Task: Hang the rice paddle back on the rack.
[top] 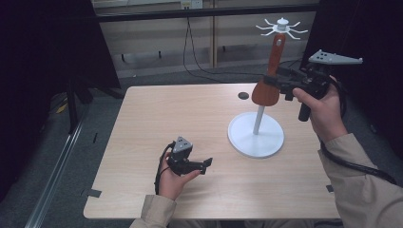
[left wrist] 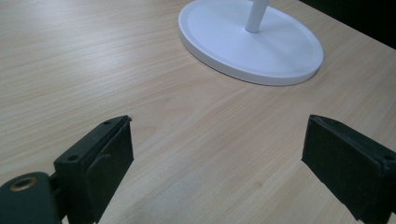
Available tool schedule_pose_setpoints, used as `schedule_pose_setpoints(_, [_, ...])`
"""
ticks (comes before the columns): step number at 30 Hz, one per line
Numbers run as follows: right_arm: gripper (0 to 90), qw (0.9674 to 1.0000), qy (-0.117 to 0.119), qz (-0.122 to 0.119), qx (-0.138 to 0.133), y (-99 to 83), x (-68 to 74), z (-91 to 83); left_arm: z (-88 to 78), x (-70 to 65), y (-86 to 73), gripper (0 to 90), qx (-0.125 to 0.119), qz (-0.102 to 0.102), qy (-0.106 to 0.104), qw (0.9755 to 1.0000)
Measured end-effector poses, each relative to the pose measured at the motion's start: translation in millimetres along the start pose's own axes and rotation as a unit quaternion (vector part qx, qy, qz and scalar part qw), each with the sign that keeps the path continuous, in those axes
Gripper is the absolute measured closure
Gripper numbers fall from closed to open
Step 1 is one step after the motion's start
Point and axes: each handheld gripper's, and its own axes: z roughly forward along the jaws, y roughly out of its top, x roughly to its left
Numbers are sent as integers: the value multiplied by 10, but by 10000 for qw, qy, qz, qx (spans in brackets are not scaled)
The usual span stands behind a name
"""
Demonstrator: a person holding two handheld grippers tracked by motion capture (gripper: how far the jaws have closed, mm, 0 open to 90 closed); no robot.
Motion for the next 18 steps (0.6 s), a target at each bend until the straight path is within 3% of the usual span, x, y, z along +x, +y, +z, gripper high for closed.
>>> schedule_pose_setpoints(8, [216,9998,-66,-115,131,-98,63,-84,-8,-26,3,86,31,39,9,10000])
schedule_pose_setpoints(18, [143,9995,-8,-207,248,-212,123,-220,-30,-13,1,86,52,94,43,9999])
